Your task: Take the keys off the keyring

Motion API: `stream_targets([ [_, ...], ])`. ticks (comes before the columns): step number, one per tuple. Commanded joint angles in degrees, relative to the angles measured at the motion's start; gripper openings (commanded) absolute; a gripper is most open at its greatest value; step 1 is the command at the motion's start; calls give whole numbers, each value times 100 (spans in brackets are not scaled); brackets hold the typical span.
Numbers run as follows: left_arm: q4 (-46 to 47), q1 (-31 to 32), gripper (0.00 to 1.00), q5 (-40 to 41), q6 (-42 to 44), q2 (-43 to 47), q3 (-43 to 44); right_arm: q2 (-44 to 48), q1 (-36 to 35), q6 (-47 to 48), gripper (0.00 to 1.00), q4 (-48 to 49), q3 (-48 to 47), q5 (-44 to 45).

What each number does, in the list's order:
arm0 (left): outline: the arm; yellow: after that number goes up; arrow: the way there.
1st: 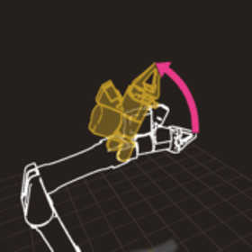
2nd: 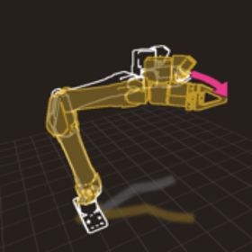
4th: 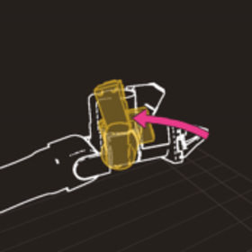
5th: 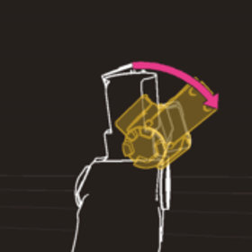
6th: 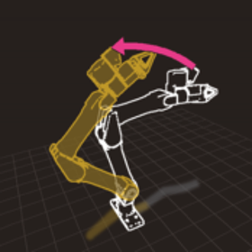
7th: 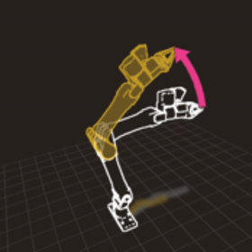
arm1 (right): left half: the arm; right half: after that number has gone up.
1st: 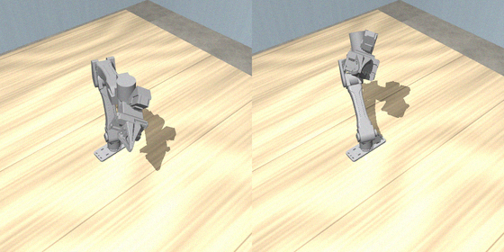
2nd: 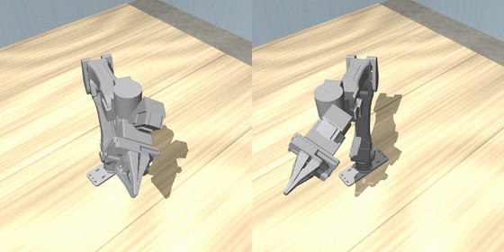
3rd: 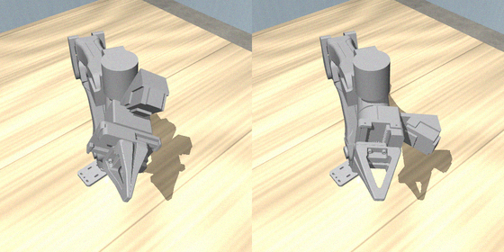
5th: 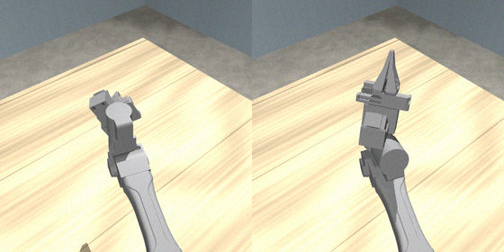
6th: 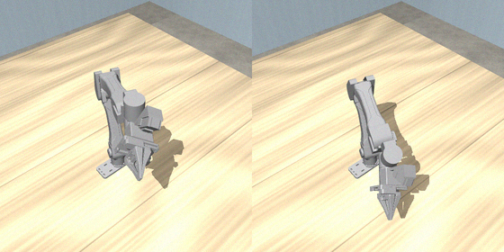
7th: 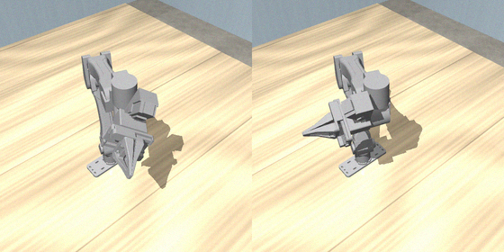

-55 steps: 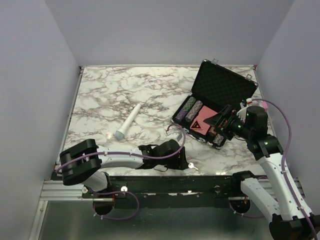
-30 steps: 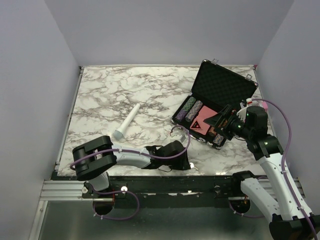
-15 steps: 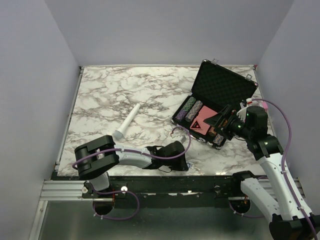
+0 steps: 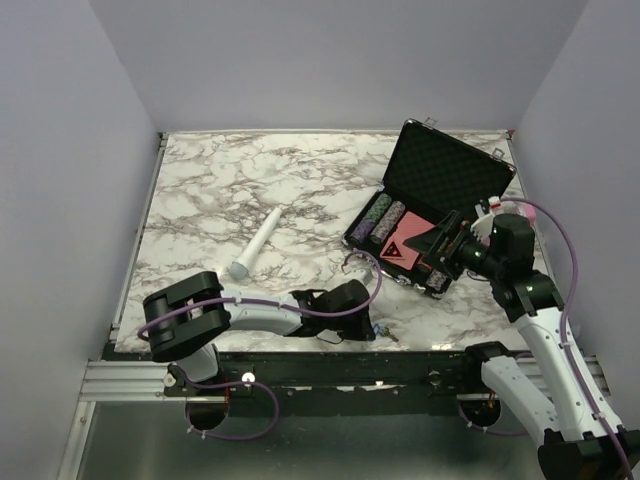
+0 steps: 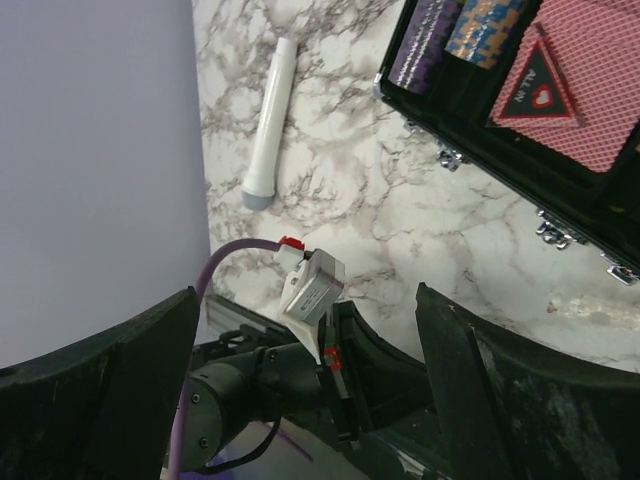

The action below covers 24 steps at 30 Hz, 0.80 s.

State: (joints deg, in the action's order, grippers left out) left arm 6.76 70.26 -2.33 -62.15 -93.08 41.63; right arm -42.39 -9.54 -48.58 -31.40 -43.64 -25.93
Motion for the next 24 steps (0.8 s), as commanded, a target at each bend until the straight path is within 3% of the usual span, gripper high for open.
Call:
stream_targets([
  [1,-867,49,0,66,19,570,380,152,-22,-292,96,940,399,-1000],
  [11,-3943,40,0,636,-131,1160,1838,723,-21,-1021,95,2751,936,-1634],
  [15,-5314,32,0,979,-61,1239,2743,768,-22,-1610,95,4051,1155,-1731],
  [19,-5984,-30,0,1050,62,1625,3237,426,-39,-2067,94,5142,1069,-1731],
  [24,-6538,-354,0,875,229,2205,3615,-636,-521,-1920,92,5364,139,-1538],
])
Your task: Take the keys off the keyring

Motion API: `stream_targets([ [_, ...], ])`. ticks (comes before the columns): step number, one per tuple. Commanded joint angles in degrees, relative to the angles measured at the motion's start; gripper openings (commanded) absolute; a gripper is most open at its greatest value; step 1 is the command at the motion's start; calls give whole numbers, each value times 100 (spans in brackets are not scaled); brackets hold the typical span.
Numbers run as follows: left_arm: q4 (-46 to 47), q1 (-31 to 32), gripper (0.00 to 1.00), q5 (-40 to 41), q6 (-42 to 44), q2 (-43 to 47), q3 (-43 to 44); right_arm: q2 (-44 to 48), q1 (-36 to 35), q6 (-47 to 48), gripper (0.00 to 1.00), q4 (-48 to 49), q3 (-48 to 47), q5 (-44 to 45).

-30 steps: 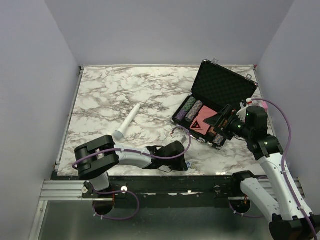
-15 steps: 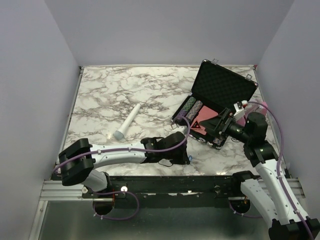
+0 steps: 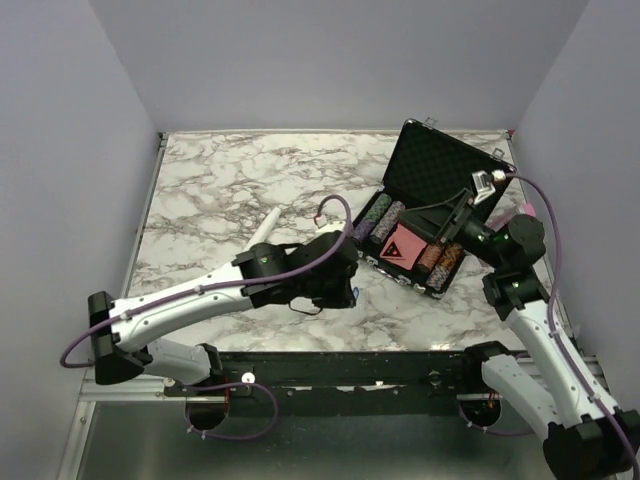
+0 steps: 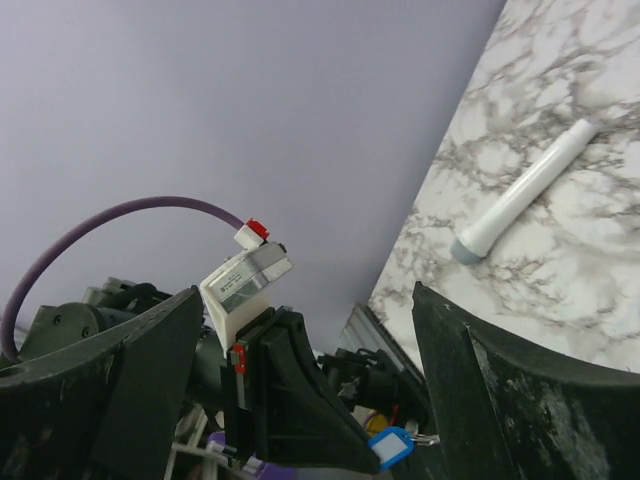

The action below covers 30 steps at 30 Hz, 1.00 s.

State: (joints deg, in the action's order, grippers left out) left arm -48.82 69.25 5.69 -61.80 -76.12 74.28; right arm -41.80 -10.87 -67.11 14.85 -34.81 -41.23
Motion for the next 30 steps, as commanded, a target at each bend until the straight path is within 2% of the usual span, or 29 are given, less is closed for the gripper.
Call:
stream_targets([
  [1,-1085,-333,0,46,229,606,446,-976,-650,109,92,634,-1104,132],
  [5,-1332,-588,0,-235,659,1001,736,-2110,-1766,629,91,185,-2291,747],
  [7,-1577,-702,0,-244,809,1195,929,-2664,-2058,324,90,543,-2592,696],
  [11,-2113,-843,0,-262,1239,1459,1386,-3394,-2471,-670,89,1896,-2636,599],
  [13,-2324,-878,0,-262,1486,1608,1589,-3693,-2708,-882,88,2013,-2724,520],
  [16,-2764,-966,0,-192,1645,1749,1843,-3932,-2990,-1145,88,2222,-2655,379],
  [19,-3010,-1019,0,-148,1654,1916,2046,-3897,-3227,-1488,87,3082,-2216,423],
  [22,-3090,-1054,0,-200,1575,2039,2187,-3827,-3430,-1665,85,3550,-1952,458],
  [30,-3142,-1063,0,-279,1487,2171,2521,-3844,-4010,-1322,81,3190,-2048,537],
])
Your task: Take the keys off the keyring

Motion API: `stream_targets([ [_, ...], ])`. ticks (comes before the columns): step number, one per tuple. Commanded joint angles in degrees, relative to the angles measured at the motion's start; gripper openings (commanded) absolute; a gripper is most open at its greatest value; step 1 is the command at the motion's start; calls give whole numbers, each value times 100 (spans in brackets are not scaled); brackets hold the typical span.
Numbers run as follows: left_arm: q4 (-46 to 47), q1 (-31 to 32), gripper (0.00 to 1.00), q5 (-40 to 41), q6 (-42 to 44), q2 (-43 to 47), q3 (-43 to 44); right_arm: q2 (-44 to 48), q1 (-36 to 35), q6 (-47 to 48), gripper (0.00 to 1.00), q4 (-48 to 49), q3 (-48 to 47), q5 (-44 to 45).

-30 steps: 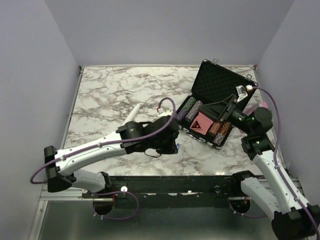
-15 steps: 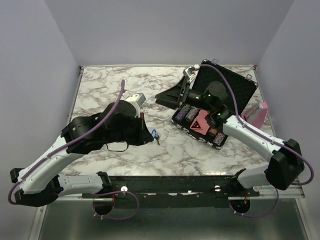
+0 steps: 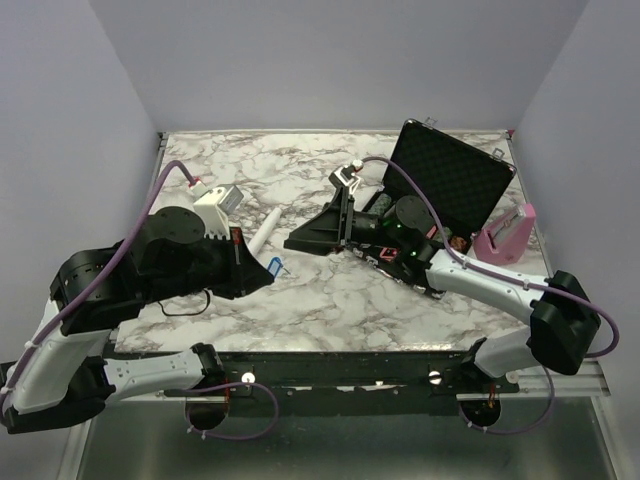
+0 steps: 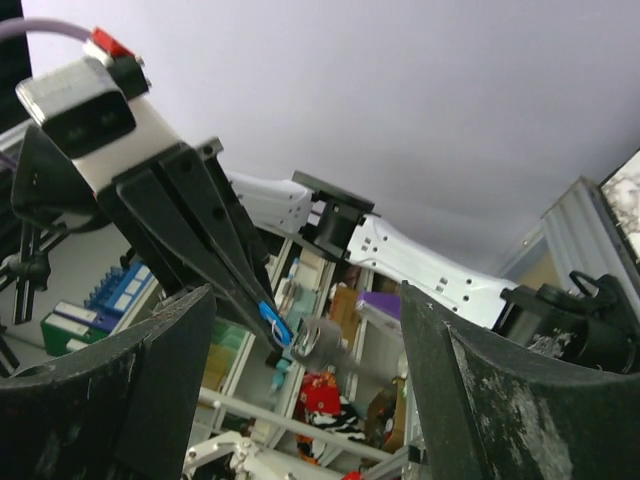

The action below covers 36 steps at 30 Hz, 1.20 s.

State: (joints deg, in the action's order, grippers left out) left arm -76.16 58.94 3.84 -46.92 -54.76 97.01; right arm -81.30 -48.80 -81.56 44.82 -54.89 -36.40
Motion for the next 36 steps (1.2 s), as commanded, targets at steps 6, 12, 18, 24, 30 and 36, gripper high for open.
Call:
stream_targets([
  [6,-364,-31,0,-155,-11,80,248,-79,-411,114,81,343,-188,-33],
  [12,-347,-31,0,-111,-19,141,213,-193,-552,149,80,343,-303,-42],
  [18,-347,-31,0,-102,-54,168,195,-202,-605,202,78,343,-373,-86],
  [24,-347,-31,0,-94,-98,185,204,-237,-666,228,75,458,-426,-157],
  [30,-373,-40,0,-41,-142,194,213,-299,-780,272,73,546,-505,-271],
  [36,-391,-31,0,56,-204,194,248,-343,-886,334,70,563,-566,-367],
])
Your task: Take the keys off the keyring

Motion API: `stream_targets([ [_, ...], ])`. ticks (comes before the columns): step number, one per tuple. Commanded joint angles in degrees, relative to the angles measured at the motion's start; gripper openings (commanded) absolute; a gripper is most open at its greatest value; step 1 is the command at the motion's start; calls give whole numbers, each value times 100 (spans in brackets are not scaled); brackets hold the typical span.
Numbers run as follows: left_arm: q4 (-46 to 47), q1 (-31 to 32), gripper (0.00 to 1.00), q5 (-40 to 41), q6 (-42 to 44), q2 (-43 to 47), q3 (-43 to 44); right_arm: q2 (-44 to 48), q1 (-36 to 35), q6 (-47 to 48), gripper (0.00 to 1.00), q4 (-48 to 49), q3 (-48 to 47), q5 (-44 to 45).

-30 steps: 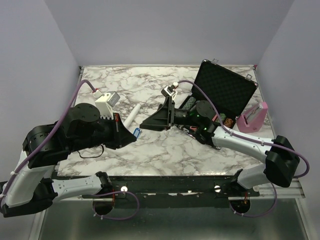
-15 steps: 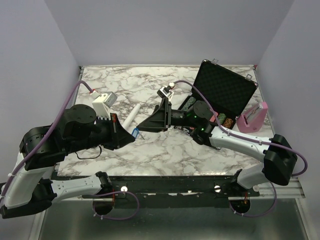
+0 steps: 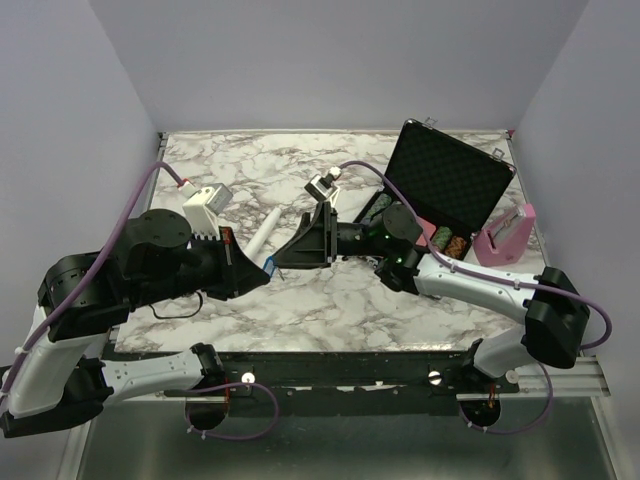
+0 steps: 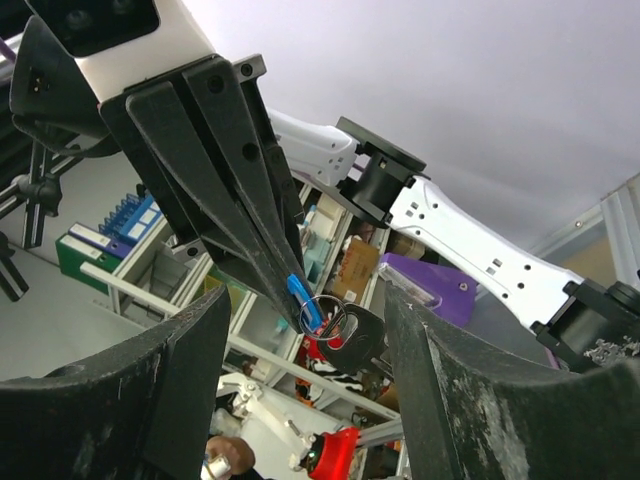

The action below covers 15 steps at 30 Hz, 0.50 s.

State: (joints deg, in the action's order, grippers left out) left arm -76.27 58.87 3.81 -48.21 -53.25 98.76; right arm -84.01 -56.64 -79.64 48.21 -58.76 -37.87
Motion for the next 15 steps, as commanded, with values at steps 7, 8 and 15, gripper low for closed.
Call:
stream_targets([
  [7,-546,-60,0,251,-154,43,178,-19,-215,194,68,338,-197,-318],
  [8,-556,-77,0,295,-171,43,187,-2,-224,203,68,365,-188,-344],
  [15,-678,-148,0,392,-224,34,301,112,-260,255,68,391,-127,-379],
])
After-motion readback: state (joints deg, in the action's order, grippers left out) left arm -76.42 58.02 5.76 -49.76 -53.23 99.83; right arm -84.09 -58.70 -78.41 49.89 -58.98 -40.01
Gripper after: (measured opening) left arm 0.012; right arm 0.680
